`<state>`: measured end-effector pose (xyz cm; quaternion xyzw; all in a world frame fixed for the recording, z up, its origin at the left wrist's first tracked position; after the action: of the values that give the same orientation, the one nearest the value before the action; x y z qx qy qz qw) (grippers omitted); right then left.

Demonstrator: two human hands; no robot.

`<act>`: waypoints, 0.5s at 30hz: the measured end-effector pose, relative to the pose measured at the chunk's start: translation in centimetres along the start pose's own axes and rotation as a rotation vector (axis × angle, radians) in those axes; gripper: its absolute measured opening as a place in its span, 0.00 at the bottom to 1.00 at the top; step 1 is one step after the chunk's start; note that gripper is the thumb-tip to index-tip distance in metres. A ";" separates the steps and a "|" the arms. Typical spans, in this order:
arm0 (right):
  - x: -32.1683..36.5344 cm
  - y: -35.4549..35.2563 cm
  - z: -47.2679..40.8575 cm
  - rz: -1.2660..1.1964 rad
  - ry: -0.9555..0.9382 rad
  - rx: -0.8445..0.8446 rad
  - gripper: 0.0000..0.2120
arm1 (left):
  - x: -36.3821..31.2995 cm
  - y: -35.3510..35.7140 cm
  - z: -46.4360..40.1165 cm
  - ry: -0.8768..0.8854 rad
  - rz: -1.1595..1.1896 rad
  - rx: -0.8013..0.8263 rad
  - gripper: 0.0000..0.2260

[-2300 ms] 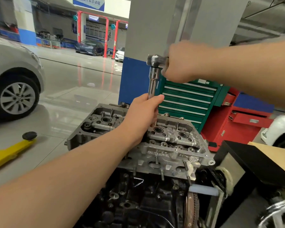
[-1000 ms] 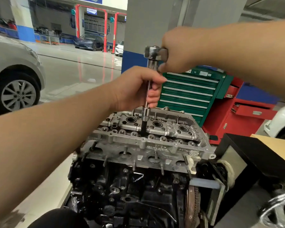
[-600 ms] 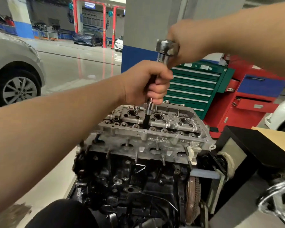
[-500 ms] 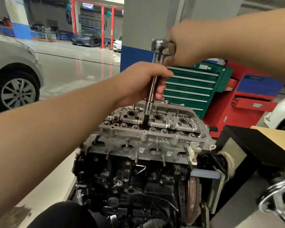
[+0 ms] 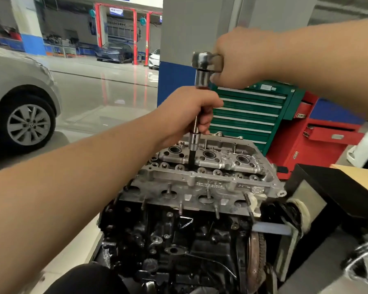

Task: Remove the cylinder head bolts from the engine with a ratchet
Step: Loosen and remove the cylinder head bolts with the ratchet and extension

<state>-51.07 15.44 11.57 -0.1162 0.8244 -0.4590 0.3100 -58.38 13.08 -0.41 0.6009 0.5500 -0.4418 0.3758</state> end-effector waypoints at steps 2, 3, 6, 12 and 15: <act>-0.7 0.3 0.2 0.100 0.106 0.075 0.13 | 0.9 -0.4 0.4 0.012 0.027 -0.161 0.05; -0.7 0.2 0.3 0.138 0.128 0.088 0.14 | 1.3 -0.2 0.6 0.028 0.010 -0.242 0.06; -0.1 -0.3 0.1 0.208 0.092 -0.016 0.13 | 1.1 0.1 0.9 0.093 -0.019 -0.373 0.09; 0.5 0.5 -0.3 -0.091 -0.116 -0.082 0.14 | 0.4 1.8 0.2 -0.045 0.148 0.147 0.14; 0.3 0.0 -0.6 0.045 0.019 -0.099 0.09 | 0.9 -0.2 0.4 0.024 0.058 -0.121 0.10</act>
<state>-51.65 15.77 11.67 -0.1086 0.8515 -0.4116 0.3061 -58.67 13.03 -1.35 0.5980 0.5624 -0.3895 0.4176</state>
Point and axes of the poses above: each hand's wrist, its own z-axis away from the middle knuckle, its own y-axis out of the palm, x = y × z, the point moved 7 cm from there along -z, towards the middle knuckle, and after that the axes turned 3 degrees about -x, right-handed, at the moved point
